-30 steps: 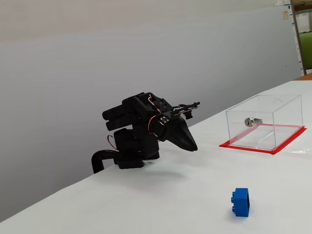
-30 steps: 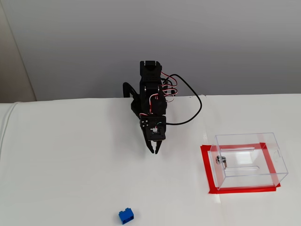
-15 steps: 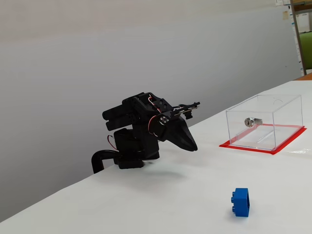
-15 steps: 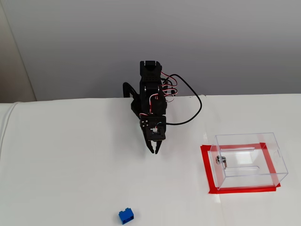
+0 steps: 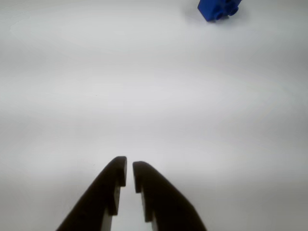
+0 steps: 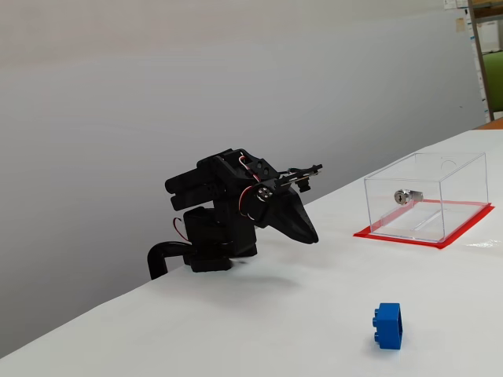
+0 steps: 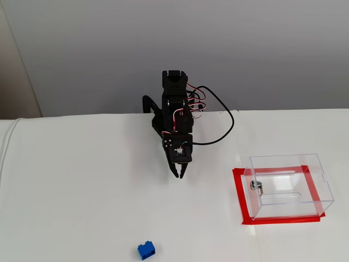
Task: Pick the blue lego brick and place it into the transparent box
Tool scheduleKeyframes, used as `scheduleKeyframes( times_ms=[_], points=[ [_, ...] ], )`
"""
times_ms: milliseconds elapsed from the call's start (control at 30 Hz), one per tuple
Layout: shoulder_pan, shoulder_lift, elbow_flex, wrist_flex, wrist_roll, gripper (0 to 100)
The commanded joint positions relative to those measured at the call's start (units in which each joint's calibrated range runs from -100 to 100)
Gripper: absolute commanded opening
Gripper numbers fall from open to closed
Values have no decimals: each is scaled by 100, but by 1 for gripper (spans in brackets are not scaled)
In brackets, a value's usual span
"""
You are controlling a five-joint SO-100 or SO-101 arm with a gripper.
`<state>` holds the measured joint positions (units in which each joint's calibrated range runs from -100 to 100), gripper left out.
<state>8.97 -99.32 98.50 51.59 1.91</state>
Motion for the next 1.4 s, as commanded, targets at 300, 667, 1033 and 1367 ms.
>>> scheduleKeyframes(
  times_ms=[300, 667, 1033, 1367],
  points=[
    [38, -42, 69, 11, 18, 1],
    [75, -42, 69, 11, -18, 1],
    [82, -42, 69, 11, -18, 1],
    [16, -42, 69, 11, 13, 1]
  ],
)
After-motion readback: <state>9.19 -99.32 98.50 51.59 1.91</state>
